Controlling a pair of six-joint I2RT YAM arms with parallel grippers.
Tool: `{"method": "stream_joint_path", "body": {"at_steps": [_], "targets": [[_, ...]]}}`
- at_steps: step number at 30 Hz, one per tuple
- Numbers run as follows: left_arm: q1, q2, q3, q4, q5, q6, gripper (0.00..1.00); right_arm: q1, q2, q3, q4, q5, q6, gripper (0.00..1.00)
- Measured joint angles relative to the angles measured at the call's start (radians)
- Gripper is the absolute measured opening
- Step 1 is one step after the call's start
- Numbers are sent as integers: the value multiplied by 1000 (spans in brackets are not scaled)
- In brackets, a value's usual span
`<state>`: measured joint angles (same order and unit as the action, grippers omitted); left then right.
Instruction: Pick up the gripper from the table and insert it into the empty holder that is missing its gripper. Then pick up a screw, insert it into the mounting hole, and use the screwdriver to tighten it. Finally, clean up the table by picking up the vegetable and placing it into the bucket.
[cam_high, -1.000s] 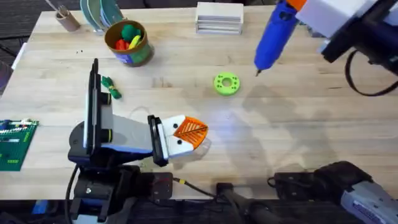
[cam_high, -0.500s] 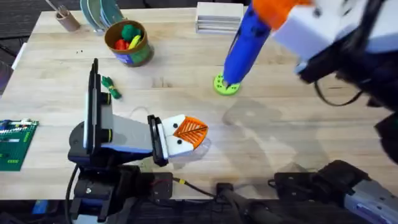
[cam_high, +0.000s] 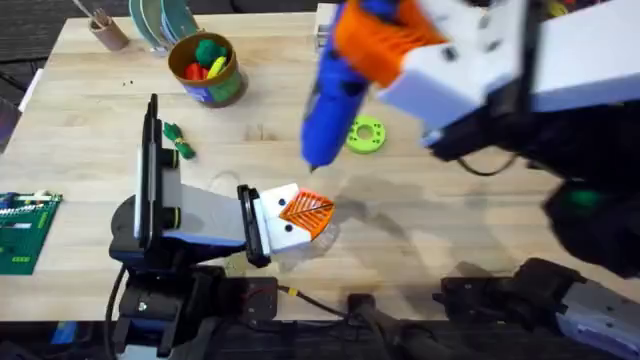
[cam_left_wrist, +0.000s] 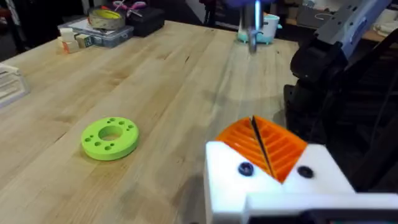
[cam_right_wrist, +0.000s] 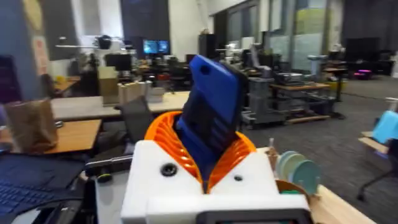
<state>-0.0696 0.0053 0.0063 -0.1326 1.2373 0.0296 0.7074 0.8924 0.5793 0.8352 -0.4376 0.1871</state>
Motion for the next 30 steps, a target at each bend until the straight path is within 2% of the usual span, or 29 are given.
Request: {"method": "stream_joint_path", "body": {"at_steps": [5, 8, 15, 30], "targets": [[0, 0, 0, 0, 0, 0, 4, 66, 126, 0, 127, -6, 4, 28], [0, 0, 0, 0, 0, 0, 4, 88, 163, 0, 138, -22, -5, 28], [0, 0, 0, 0, 0, 0, 4, 104, 205, 0, 150, -57, -24, 28], [0, 0, 0, 0, 0, 0, 4, 132, 250, 0, 159, -57, -31, 28]]}}
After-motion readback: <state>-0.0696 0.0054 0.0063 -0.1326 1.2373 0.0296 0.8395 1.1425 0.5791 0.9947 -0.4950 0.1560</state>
